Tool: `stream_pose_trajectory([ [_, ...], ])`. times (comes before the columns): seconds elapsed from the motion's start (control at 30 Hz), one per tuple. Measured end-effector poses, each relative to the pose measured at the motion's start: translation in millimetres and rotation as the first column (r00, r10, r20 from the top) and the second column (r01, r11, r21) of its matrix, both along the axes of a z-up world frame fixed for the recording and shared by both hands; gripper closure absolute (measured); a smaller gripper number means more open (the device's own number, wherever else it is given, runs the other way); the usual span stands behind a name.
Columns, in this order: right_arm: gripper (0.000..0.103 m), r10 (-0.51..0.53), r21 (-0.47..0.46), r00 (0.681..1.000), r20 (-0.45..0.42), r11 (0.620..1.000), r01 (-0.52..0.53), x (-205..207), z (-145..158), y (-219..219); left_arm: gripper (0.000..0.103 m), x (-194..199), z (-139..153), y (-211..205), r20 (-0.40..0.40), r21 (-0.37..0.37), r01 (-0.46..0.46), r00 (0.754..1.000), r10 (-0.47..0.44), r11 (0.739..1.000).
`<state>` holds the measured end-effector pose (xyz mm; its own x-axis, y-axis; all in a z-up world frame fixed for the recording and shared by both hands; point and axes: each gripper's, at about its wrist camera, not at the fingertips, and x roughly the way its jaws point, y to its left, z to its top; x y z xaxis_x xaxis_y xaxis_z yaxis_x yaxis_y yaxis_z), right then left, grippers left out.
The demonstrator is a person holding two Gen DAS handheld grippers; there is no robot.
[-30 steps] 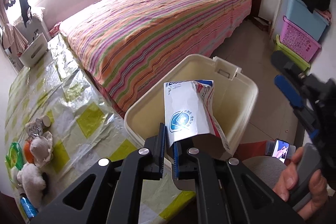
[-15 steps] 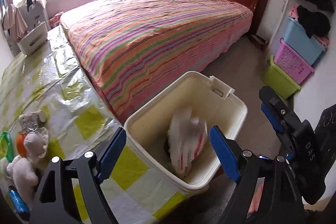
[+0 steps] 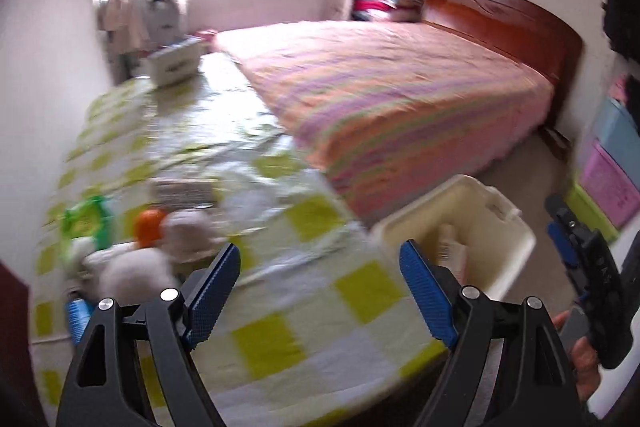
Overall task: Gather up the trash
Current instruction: 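Move the right tool to the white knit hat and close on it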
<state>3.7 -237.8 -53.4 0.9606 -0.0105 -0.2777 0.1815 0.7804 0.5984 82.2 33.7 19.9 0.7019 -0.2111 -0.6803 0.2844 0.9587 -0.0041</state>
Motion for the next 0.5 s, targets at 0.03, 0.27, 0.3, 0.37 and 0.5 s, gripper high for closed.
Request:
stream_pose_trajectory([
  [0.03, 0.025, 0.020, -0.020, 1.000, -0.002, 1.000, -0.020, 4.0, 2.8, 7.4, 0.024, -2.8, 2.3, 13.5, 0.016, -0.003, -0.034, 0.999, 0.034, 0.999],
  [0.27, 0.025, 0.265, -0.119, 0.964, -0.013, 0.957, -0.265, 45.8, 13.9, 75.1, 0.024, -21.5, 10.4, 99.3, 0.053, -0.095, -0.196, 0.978, 0.202, 0.976],
  [0.3, 0.025, 0.304, -0.126, 0.953, -0.018, 0.945, -0.303, 53.0, 13.7, 86.5, 0.024, -25.1, 11.0, 108.4, 0.060, -0.105, -0.210, 0.974, 0.217, 0.972],
  [0.37, 0.025, 0.407, -0.131, 0.912, -0.045, 0.903, -0.409, 69.8, 11.9, 112.3, 0.024, -29.5, 11.4, 122.2, 0.062, -0.104, -0.235, 0.968, 0.242, 0.966],
  [0.5, 0.025, 0.550, -0.152, 0.825, -0.133, 0.811, -0.565, 100.1, 8.2, 162.8, 0.024, -36.1, 8.5, 144.5, 0.061, -0.087, -0.286, 0.954, 0.292, 0.954],
])
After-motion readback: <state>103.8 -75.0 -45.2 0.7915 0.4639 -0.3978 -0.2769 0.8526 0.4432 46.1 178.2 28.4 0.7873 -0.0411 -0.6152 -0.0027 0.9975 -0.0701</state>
